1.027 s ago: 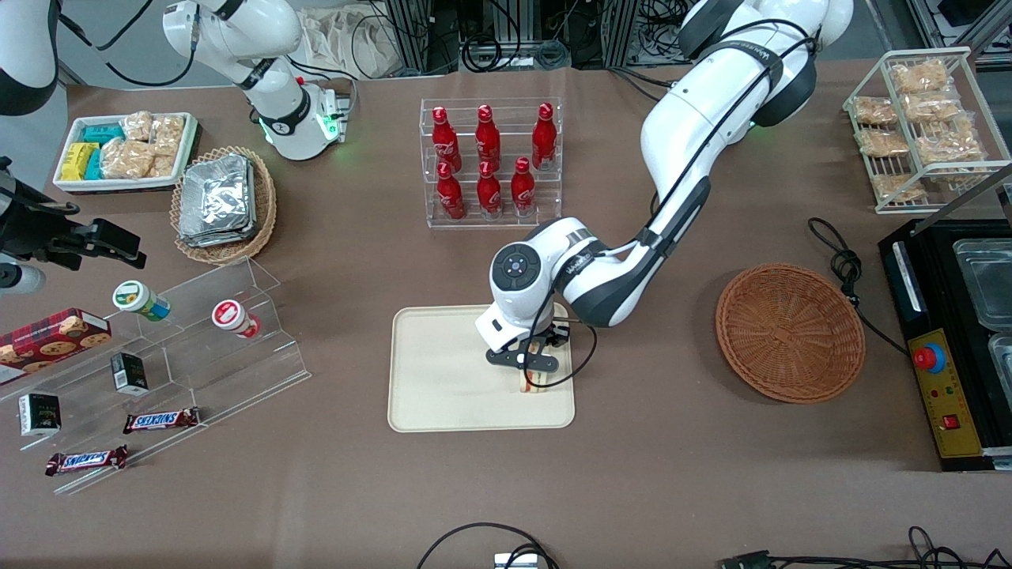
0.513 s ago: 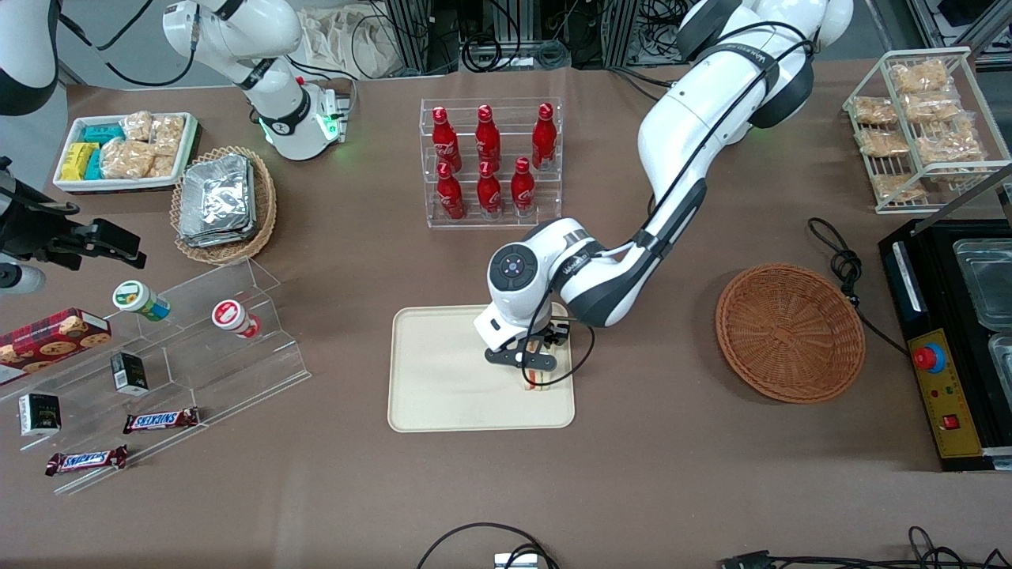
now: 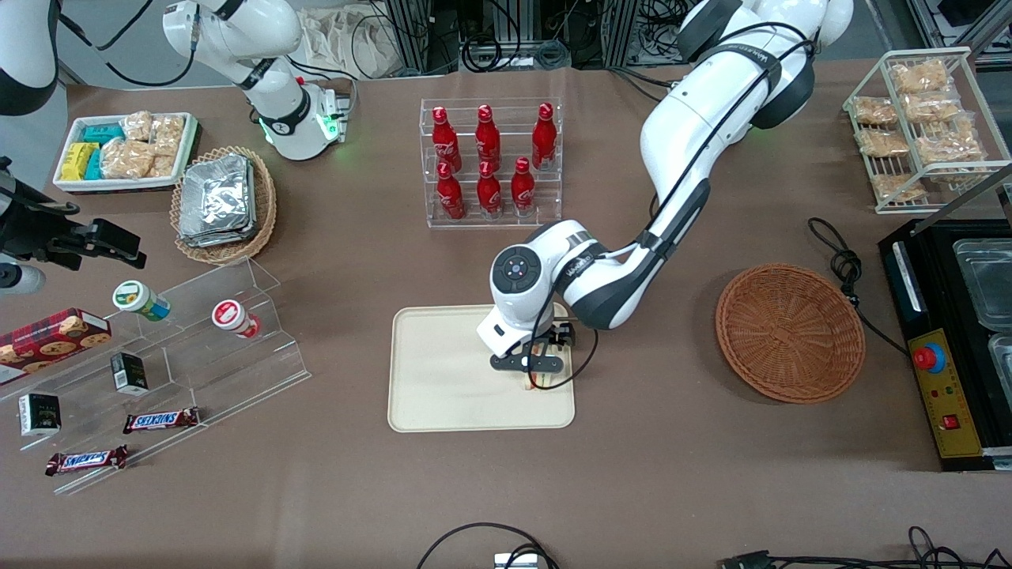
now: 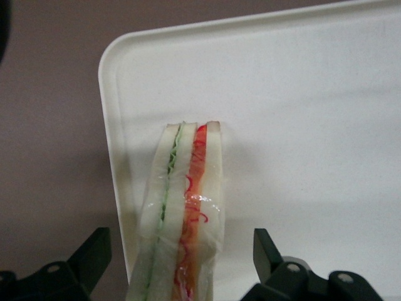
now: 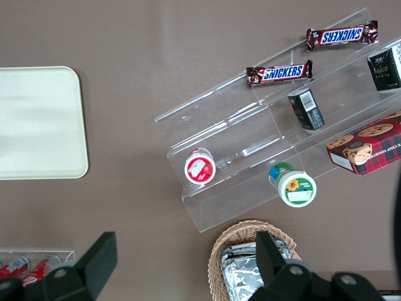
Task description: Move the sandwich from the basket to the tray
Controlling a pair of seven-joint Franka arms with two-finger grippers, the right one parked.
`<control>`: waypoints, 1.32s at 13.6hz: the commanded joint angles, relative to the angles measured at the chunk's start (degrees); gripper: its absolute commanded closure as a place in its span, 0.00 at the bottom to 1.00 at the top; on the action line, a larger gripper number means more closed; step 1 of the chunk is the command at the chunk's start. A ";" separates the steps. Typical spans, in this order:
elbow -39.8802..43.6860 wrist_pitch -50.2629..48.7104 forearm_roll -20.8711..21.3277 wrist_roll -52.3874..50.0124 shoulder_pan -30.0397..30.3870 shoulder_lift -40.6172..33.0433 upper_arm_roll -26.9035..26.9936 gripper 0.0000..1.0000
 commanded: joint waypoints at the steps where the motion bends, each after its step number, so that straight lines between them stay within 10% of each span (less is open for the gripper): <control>1: 0.90 -2.89 0.96 -2.68 1.68 -2.12 0.12 0.00; 11: 0.72 -15.89 -0.96 0.53 15.03 -18.64 -0.32 0.00; 18: 0.28 -25.75 -16.42 24.87 28.65 -28.66 -0.23 0.00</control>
